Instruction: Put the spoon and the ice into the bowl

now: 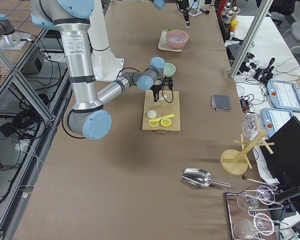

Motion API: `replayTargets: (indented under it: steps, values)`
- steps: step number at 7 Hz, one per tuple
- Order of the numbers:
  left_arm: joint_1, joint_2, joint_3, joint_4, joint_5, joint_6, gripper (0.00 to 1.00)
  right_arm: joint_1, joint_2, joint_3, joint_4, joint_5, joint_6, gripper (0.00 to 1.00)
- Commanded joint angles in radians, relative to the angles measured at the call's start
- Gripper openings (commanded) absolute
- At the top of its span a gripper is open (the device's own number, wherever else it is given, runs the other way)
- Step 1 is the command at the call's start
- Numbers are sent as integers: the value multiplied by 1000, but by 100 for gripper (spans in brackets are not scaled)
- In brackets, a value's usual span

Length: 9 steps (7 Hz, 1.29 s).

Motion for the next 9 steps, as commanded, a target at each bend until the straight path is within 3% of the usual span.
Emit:
replayTargets:
  steps: [1, 3, 5, 6, 7, 9]
  values:
    - [101, -62, 3, 0, 24, -113, 0, 71, 37, 35, -13, 92, 8, 0]
    - [340, -162, 11, -6, 220, -292, 0, 85, 130, 41, -84, 99, 72, 0]
    - [433, -225, 69, -12, 309, -365, 0, 65, 195, 27, -119, 77, 133, 0]
    - [494, -223, 80, -15, 413, -367, 0, 53, 216, 20, -119, 65, 156, 0]
    - [511, -230, 122, -31, 455, -370, 0, 50, 235, 12, -120, 65, 166, 0]
    - [519, -248, 268, -196, 463, -367, 0, 30, 264, 12, -120, 53, 201, 0]
